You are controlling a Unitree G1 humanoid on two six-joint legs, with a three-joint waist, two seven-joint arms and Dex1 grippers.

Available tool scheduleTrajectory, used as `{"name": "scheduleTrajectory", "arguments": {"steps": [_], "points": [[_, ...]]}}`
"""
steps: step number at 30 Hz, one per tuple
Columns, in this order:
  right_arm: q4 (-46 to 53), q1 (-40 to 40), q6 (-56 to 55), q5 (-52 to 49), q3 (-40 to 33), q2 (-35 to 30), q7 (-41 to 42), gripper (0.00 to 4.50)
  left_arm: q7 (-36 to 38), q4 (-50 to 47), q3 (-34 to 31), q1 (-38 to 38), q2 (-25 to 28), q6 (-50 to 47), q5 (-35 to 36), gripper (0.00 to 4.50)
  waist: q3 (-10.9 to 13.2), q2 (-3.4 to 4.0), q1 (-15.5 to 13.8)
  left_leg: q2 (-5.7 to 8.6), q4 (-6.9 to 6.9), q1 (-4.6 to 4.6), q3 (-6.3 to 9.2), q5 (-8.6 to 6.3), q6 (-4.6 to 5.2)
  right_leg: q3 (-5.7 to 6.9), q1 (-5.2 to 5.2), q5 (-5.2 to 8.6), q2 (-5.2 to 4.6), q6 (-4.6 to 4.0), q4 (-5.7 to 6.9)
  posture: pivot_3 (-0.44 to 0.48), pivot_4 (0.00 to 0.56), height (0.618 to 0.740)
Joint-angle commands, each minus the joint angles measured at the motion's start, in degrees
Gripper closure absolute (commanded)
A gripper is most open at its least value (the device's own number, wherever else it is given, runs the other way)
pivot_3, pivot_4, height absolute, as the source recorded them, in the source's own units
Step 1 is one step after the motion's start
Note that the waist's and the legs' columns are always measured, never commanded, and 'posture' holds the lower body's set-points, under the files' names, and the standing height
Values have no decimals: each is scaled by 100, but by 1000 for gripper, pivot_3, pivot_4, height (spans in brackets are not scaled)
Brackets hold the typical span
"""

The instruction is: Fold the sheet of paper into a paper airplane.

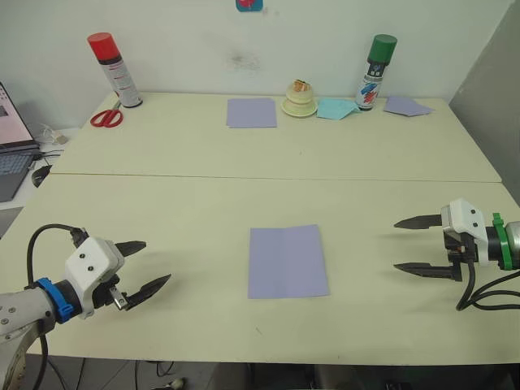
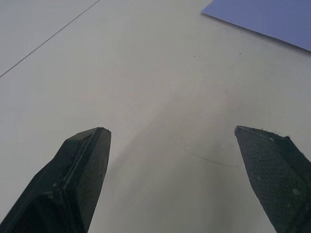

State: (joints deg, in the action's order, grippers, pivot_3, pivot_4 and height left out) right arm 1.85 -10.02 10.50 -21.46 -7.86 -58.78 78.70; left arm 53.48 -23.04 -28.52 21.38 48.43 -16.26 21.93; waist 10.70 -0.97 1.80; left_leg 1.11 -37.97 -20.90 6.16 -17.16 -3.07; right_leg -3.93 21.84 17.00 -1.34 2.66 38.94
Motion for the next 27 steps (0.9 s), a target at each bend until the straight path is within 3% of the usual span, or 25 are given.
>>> {"name": "scheduleTrajectory", "arguments": {"steps": [1, 12, 20, 27], "points": [[98, -105, 31, -65, -39, -122, 93, 0, 29, -211, -259, 31, 48, -85, 99, 33, 0, 0, 0, 0, 0, 0, 0, 0, 0, 0, 0, 0, 0, 0, 0, 0, 150, 740], [220, -310, 164, 30, 172, -121, 180, 0, 23, -305, -284, 43, 129, -151, -57, 33, 0, 0, 1, 0, 0, 0, 0, 0, 0, 1, 0, 0, 0, 0, 0, 0, 150, 740], [231, -683, 288, -12, 338, -44, 42, 0, 453, -306, -345, -127, 250, -423, 462, 33, 0, 0, 2, 0, 0, -1, 2, 0, 0, 2, 1, 0, 0, 0, 0, 0, 150, 740], [743, -609, 706, -354, 272, -32, 1, 0, 390, -702, 113, -725, 355, -879, 820, 33, 0, 0, -7, 0, 0, -2, 6, 0, 0, 6, 1, 0, 0, 0, 0, 0, 150, 740]]}}
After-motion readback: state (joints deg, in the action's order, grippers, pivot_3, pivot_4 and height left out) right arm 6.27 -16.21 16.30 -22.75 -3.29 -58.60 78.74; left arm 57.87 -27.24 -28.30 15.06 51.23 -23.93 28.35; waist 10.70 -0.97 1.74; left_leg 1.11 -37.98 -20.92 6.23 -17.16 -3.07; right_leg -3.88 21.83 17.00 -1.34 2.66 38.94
